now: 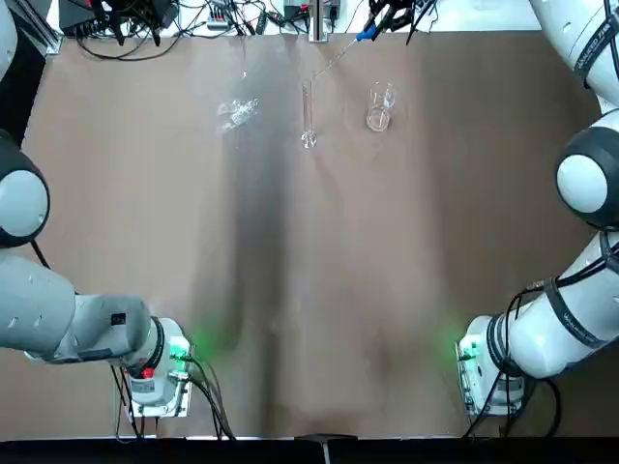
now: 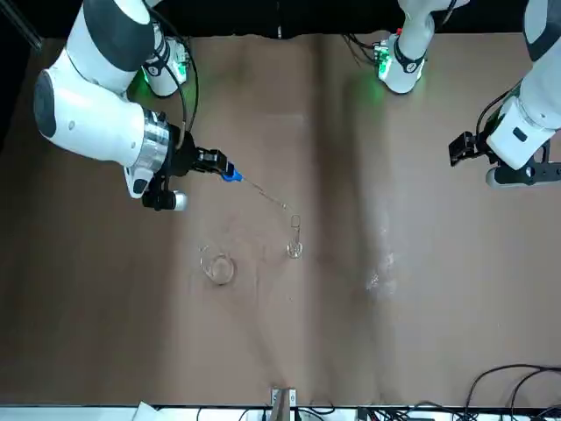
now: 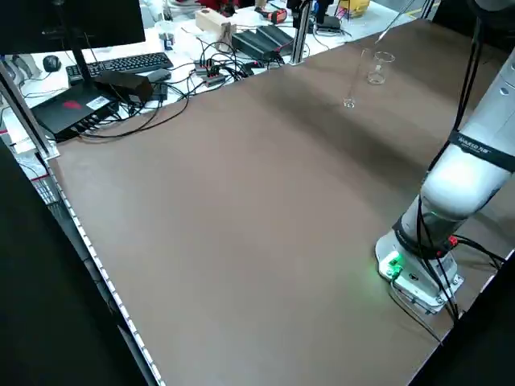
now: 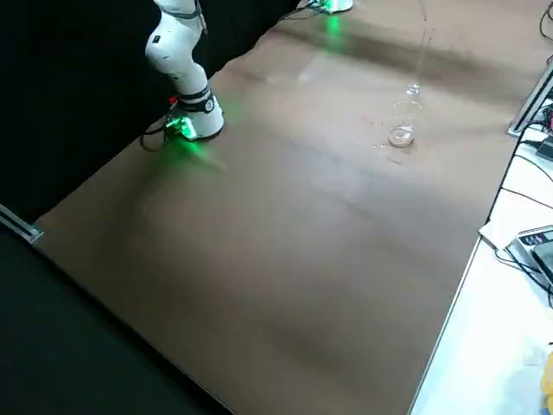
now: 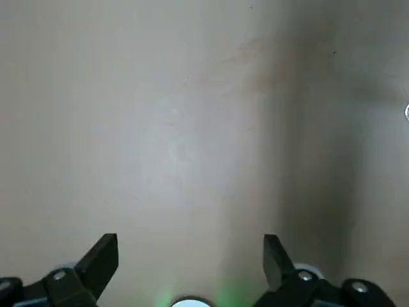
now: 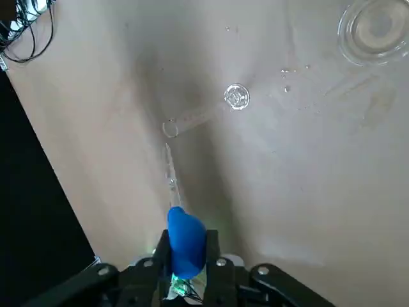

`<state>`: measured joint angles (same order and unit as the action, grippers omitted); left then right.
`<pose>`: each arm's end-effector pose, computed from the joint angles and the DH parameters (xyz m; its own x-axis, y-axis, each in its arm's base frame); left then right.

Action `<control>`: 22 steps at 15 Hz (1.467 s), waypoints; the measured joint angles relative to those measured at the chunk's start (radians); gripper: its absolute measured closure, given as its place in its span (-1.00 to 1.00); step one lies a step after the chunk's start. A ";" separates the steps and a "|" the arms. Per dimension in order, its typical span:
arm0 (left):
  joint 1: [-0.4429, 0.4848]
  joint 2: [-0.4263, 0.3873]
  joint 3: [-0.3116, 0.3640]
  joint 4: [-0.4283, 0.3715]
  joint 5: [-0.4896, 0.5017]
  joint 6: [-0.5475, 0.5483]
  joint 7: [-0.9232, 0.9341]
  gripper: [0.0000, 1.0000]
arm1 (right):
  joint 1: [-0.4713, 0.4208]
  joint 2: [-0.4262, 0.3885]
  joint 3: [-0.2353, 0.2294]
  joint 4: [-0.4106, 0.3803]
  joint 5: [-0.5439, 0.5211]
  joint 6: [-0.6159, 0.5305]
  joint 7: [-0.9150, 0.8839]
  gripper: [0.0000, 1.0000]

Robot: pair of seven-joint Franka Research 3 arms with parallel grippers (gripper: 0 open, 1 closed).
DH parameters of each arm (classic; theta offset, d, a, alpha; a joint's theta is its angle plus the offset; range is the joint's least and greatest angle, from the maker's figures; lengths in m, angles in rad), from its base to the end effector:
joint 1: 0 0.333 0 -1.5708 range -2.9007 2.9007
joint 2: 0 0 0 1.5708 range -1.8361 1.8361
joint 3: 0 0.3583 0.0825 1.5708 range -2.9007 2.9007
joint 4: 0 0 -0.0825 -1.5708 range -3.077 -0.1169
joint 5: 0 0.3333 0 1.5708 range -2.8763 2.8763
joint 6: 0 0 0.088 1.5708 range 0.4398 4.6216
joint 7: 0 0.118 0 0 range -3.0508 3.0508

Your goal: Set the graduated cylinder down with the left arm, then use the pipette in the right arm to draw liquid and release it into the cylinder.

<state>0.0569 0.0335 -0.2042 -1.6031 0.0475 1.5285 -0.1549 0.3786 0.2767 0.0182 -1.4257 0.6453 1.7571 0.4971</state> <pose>0.5027 -0.0667 0.6224 0.9950 0.0096 -0.0996 0.0040 -0.9984 -0.0567 0.5452 0.2915 0.6004 0.9553 -0.1181 -0.2711 -0.2517 -0.8060 -0.5358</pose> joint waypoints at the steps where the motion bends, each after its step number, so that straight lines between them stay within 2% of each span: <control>1: 0.000 0.000 0.000 0.000 0.000 0.000 0.000 -1.00 | 0.005 0.000 0.000 0.003 -0.002 0.002 0.005 0.52; 8: 0.001 0.000 0.000 0.000 0.000 0.000 0.000 -1.00 | 0.063 0.000 0.000 0.004 -0.102 0.075 0.065 0.52; 22: 0.005 0.000 0.000 0.000 0.000 0.000 0.000 -1.00 | 0.094 0.001 -0.001 0.004 -0.135 0.115 0.080 0.52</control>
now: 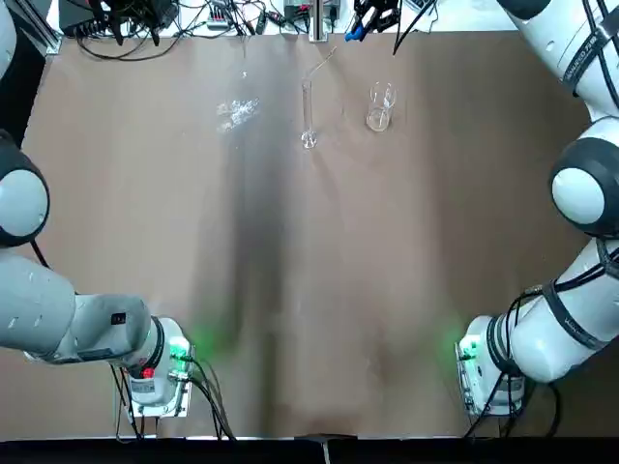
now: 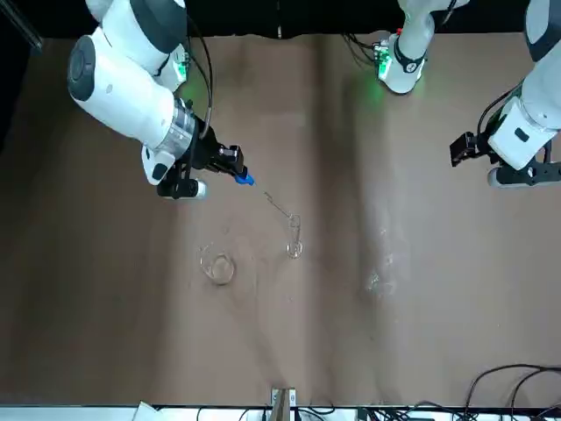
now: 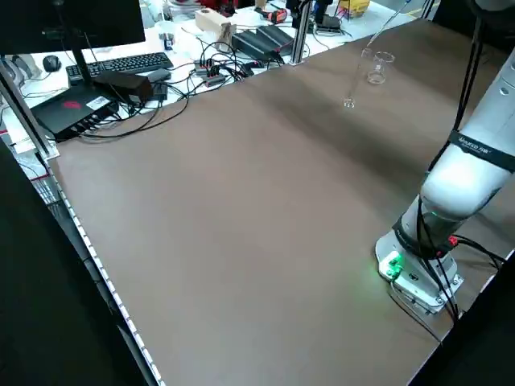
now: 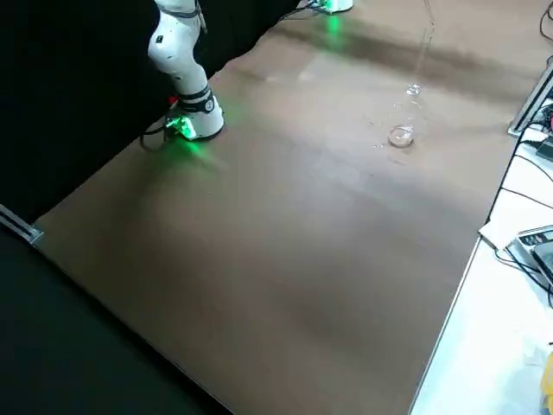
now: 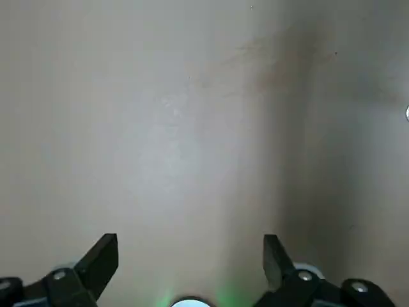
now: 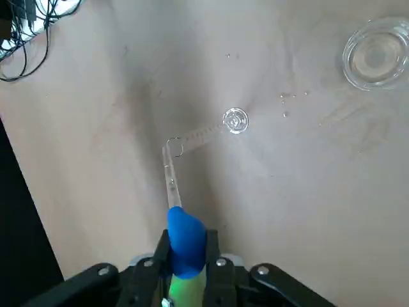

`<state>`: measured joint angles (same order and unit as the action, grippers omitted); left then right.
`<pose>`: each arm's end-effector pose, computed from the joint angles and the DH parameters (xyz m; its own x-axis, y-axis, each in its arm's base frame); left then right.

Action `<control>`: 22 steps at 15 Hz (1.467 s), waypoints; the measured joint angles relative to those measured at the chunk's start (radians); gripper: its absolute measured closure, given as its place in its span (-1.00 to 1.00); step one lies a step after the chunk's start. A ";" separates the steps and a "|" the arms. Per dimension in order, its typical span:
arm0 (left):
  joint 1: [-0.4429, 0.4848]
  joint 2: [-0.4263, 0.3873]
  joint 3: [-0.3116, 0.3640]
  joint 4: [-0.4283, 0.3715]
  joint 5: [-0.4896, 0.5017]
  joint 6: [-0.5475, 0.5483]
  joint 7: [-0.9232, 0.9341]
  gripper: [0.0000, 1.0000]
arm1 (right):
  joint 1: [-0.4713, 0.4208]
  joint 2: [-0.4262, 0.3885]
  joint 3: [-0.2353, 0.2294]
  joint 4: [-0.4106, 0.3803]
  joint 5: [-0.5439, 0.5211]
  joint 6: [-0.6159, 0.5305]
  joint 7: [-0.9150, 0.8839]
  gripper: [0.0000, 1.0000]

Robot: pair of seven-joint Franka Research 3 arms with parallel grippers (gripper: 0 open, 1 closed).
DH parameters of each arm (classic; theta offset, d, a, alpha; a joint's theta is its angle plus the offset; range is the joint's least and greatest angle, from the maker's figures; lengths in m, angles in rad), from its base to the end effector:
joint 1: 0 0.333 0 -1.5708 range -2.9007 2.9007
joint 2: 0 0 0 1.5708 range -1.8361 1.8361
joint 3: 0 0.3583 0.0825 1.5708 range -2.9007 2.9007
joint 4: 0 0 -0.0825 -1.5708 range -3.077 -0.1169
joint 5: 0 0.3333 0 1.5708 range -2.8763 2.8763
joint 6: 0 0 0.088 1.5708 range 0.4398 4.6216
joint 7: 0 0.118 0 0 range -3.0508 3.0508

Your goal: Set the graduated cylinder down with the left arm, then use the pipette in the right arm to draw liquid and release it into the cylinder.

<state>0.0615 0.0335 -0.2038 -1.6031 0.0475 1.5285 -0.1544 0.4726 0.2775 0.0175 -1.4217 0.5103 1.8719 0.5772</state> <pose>0.5030 -0.0642 0.6224 0.9949 0.0141 -0.0996 0.0085 -0.9984 -0.0566 0.5341 0.3309 0.6042 0.9755 -0.1566 -0.1546 -0.2128 -0.8497 -0.4824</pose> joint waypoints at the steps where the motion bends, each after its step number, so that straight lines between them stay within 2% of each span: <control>1: 0.000 0.000 0.000 0.000 0.000 0.000 0.000 -1.00 | 0.003 0.000 0.000 0.000 -0.003 0.000 0.000 0.52; 7: 0.000 0.000 -0.001 0.000 0.000 0.000 0.000 -1.00 | 0.015 0.004 0.000 -0.001 -0.077 0.002 0.046 0.52; 22: -0.004 0.000 -0.002 0.000 0.000 0.000 0.000 -1.00 | 0.048 0.005 0.000 -0.001 -0.091 0.026 0.078 0.53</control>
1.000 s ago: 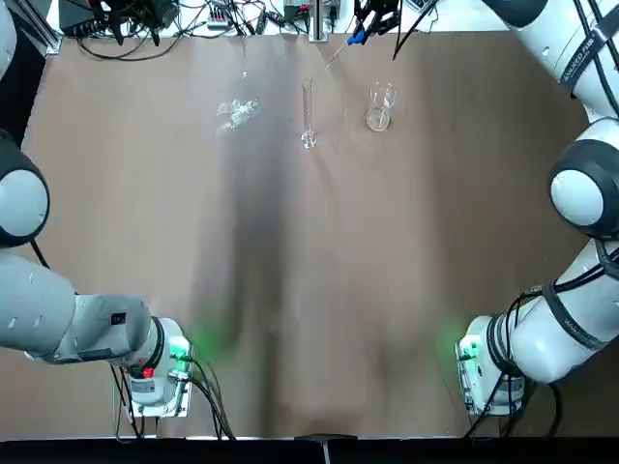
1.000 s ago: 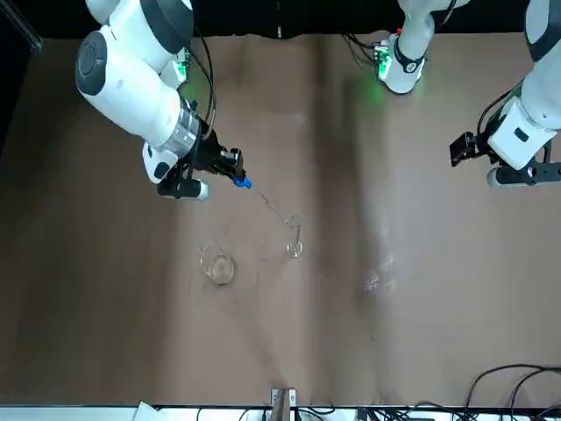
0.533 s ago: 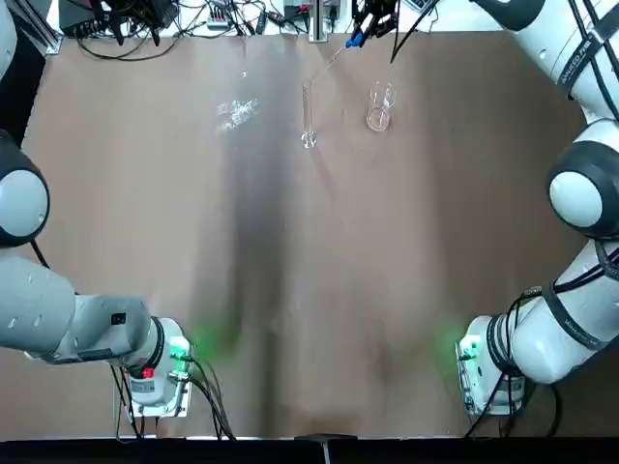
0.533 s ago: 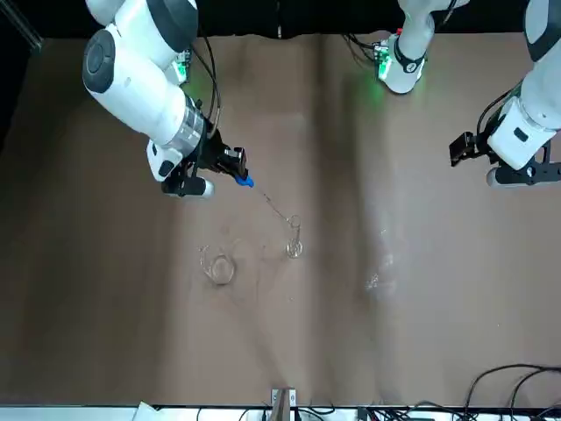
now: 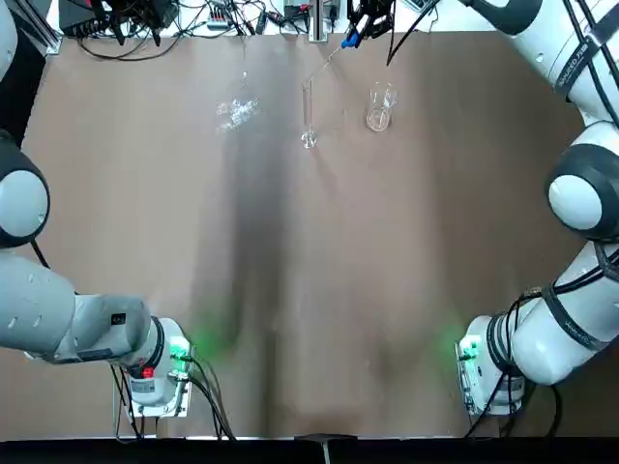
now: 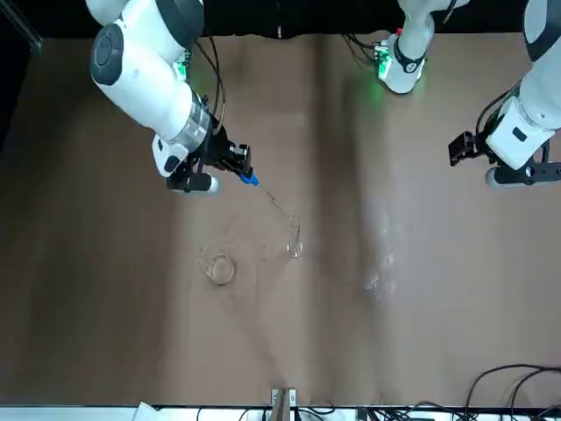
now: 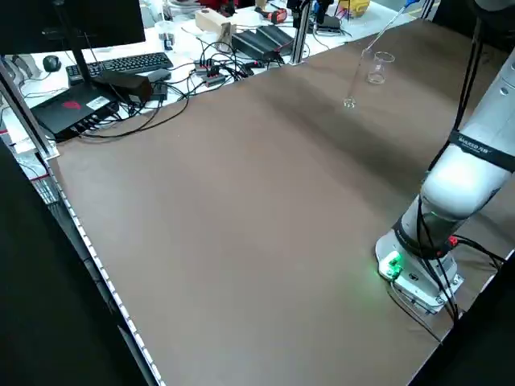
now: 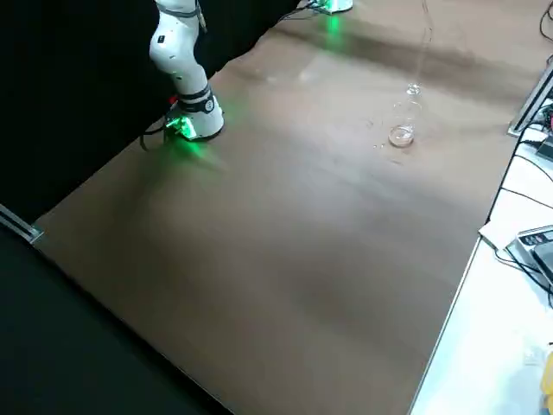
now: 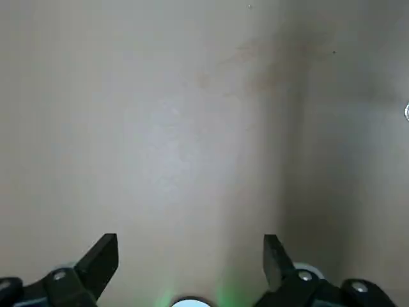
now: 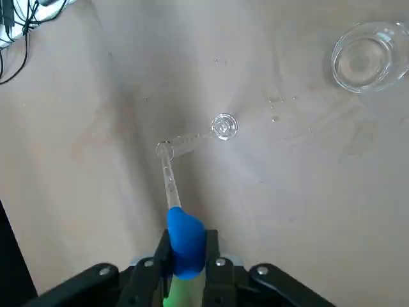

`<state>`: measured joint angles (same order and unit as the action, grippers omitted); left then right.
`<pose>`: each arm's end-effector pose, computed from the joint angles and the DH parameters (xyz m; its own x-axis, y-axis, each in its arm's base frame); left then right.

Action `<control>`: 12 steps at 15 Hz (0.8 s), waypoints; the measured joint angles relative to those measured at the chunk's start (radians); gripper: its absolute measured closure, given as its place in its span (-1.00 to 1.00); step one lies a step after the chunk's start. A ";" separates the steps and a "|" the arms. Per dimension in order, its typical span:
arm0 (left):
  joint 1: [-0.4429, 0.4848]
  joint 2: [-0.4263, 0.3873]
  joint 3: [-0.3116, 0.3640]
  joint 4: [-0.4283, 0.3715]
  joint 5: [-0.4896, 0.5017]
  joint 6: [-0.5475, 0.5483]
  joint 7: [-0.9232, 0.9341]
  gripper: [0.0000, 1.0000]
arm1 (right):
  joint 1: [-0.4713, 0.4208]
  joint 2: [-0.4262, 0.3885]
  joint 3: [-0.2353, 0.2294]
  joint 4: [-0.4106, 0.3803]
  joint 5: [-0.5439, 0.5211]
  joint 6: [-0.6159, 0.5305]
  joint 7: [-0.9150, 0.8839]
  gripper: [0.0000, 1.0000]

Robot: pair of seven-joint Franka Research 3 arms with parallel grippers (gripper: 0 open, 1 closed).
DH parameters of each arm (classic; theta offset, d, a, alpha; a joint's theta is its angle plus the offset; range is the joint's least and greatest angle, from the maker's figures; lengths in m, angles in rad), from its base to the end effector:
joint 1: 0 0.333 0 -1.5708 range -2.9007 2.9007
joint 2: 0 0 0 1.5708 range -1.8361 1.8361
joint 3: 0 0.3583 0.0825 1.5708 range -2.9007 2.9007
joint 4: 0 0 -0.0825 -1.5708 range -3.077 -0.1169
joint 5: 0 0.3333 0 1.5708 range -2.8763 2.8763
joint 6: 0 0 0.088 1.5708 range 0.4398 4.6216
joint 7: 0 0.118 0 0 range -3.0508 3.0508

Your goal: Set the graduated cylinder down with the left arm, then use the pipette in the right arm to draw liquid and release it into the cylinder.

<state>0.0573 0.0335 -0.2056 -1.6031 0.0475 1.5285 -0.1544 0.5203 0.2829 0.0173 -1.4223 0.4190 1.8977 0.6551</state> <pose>0.5026 -0.0672 0.6224 0.9950 0.0081 -0.0996 0.0025 -0.9984 -0.0566 0.5251 0.3506 0.5995 0.9751 -0.1871 -0.1189 -0.2203 -0.8791 -0.4226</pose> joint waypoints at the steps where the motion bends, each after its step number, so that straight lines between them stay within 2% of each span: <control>1: -0.001 0.000 0.000 0.000 0.000 0.000 0.000 -1.00 | 0.001 0.000 0.000 0.000 -0.003 0.000 0.001 0.53; 12: -0.008 -0.001 -0.002 0.008 0.000 0.000 0.000 -1.00 | 0.005 0.000 -0.001 0.000 -0.050 0.001 0.001 0.60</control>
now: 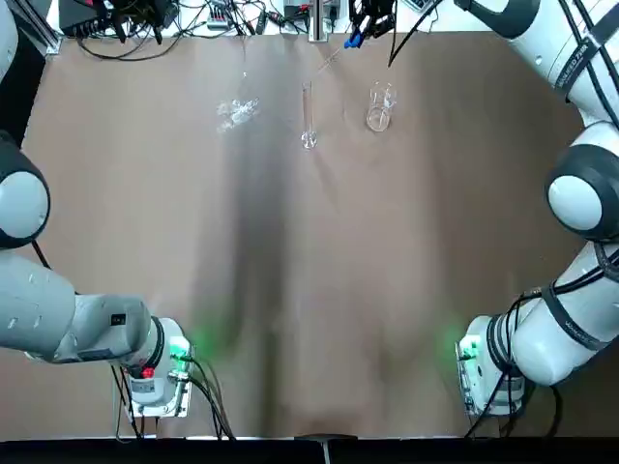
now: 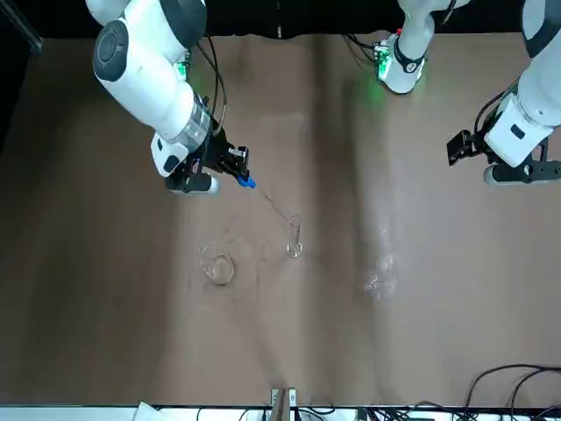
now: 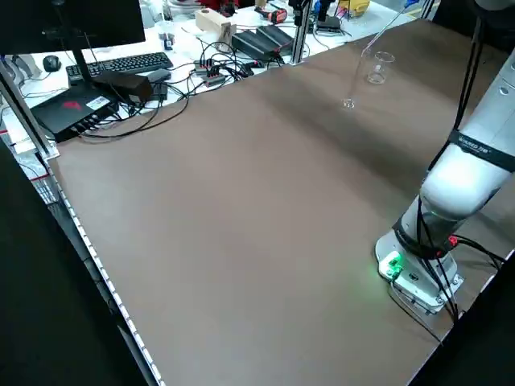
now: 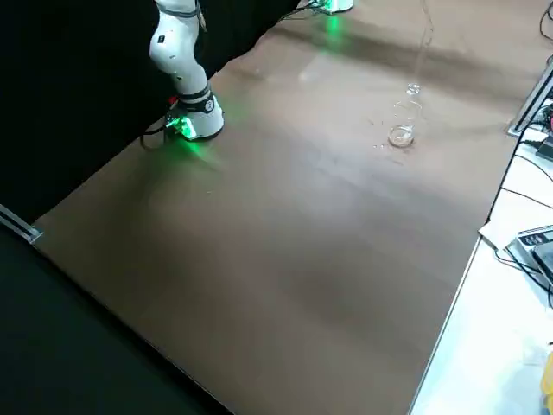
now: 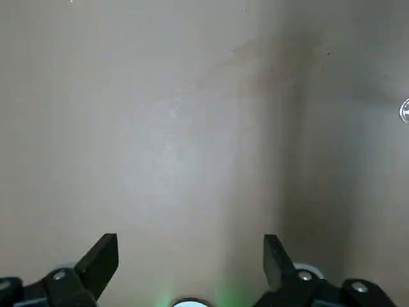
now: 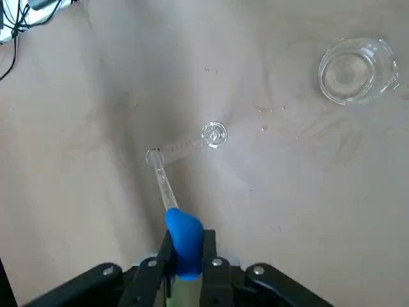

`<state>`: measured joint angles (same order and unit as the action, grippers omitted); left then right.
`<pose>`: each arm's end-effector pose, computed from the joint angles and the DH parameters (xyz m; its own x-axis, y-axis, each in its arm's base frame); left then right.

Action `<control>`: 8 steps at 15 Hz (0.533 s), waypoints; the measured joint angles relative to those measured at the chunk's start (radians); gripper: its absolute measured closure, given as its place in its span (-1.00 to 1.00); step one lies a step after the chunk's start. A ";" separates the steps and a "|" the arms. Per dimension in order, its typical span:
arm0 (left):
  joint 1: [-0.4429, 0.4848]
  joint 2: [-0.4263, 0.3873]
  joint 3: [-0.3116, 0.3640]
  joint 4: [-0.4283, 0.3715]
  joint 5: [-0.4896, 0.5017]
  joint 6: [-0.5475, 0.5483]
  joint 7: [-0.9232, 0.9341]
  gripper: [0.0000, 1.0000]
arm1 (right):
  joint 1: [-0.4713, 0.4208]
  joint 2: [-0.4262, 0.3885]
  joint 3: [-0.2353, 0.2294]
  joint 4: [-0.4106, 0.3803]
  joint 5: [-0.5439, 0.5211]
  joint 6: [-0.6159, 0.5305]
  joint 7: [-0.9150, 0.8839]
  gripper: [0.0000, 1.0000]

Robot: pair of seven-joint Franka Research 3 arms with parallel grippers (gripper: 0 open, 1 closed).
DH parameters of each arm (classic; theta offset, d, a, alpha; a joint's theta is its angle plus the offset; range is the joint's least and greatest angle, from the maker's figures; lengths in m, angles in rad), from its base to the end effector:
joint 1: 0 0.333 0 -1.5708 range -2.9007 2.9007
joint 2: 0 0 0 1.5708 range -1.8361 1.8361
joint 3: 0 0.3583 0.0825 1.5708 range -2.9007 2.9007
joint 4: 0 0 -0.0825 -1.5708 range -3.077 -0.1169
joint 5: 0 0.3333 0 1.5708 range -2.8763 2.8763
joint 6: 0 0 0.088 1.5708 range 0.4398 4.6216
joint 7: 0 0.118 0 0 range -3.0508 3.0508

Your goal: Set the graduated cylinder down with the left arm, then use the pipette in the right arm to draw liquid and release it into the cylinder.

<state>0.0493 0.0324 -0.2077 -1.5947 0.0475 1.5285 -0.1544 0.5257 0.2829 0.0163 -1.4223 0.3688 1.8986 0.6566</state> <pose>0.5021 -0.0723 0.6264 0.9959 -0.0020 -0.0903 -0.0070 -0.9984 -0.0553 0.5254 0.3496 0.5979 0.9795 -0.1823 -0.0858 -0.2014 -0.8984 -0.3903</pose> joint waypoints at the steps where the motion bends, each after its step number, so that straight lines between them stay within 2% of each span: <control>1: 0.000 0.000 0.000 0.001 0.000 0.000 0.000 -1.00 | 0.002 0.000 0.000 0.000 -0.001 0.000 0.000 0.62; 8: -0.006 0.000 0.000 0.028 0.000 0.000 0.000 -1.00 | 0.011 0.000 0.000 0.000 -0.015 0.000 0.000 0.63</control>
<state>0.0437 0.0319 -0.2081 -1.5672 0.0475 1.5289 -0.1544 0.5363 0.2829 0.0164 -1.4223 0.3533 1.8986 0.6567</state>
